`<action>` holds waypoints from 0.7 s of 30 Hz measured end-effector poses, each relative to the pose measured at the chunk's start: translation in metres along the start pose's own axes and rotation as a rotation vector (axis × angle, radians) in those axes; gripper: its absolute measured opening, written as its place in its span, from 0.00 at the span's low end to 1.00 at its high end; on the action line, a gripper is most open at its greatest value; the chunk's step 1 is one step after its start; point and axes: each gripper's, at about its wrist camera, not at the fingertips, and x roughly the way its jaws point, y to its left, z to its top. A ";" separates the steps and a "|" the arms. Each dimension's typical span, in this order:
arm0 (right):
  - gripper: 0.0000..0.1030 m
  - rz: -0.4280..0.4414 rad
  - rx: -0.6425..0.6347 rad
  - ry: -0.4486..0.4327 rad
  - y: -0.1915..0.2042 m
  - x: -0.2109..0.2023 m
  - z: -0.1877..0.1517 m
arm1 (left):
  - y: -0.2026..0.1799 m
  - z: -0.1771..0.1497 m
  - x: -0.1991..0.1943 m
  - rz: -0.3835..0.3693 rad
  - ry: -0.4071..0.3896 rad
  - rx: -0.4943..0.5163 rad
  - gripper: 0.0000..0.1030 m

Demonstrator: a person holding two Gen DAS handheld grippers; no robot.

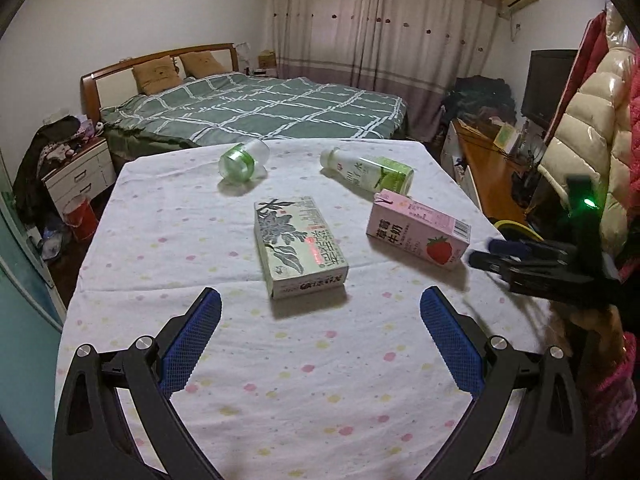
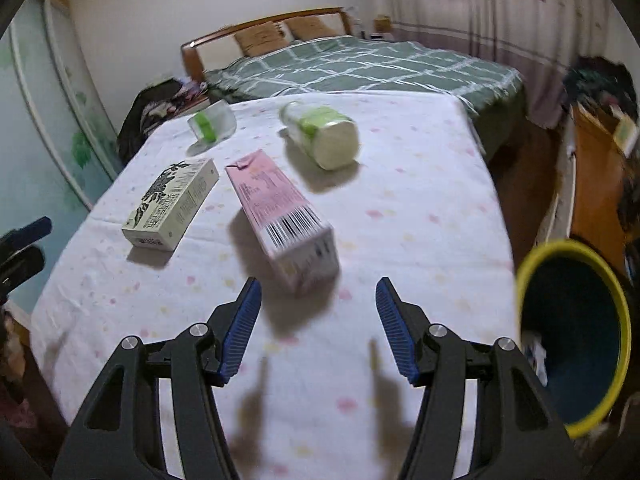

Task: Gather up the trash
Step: 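Grasp the pink strawberry milk carton with the right tool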

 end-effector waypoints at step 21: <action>0.52 0.084 -0.056 0.053 0.048 0.044 0.020 | 0.004 -0.005 0.006 -0.026 0.021 -0.024 0.95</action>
